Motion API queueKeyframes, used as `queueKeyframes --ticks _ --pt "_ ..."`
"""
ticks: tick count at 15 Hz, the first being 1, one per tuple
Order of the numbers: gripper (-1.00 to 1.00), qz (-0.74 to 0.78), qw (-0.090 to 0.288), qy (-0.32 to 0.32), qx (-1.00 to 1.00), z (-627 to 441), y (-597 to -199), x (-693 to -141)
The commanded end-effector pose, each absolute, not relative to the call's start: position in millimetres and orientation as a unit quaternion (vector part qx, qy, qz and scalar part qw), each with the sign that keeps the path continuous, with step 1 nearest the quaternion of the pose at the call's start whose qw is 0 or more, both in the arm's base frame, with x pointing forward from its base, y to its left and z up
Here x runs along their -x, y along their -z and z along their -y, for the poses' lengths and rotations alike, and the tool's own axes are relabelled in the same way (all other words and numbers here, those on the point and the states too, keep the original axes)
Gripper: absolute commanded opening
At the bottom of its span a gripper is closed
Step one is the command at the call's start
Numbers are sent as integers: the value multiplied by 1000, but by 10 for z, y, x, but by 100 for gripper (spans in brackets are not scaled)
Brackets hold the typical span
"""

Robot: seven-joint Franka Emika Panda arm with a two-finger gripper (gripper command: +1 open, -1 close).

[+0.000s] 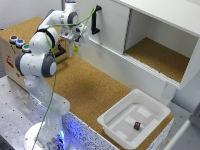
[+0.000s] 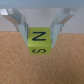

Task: Put the yellow object on the table

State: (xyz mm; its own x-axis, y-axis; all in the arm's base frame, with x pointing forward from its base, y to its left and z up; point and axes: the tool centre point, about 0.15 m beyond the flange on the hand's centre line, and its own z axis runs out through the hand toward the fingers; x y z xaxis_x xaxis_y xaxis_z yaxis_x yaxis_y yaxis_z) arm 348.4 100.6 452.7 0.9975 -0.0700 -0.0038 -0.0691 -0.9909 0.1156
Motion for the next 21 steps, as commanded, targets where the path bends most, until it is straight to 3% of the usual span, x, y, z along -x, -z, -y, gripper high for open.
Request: queueKeyframes --ticks 1,3,10,14,21 --pt "-100 111 13 8 -994 -577 -4052 -3173" --pt "-100 112 2 8 -994 -600 -3825 -3207" --pt "-100 103 21 7 -994 -974 -2856 -3448" --pt "-100 106 39 7 -994 -910 -2614 -3576" --pt "-100 90 32 20 -995 -947 -2344 -3906"
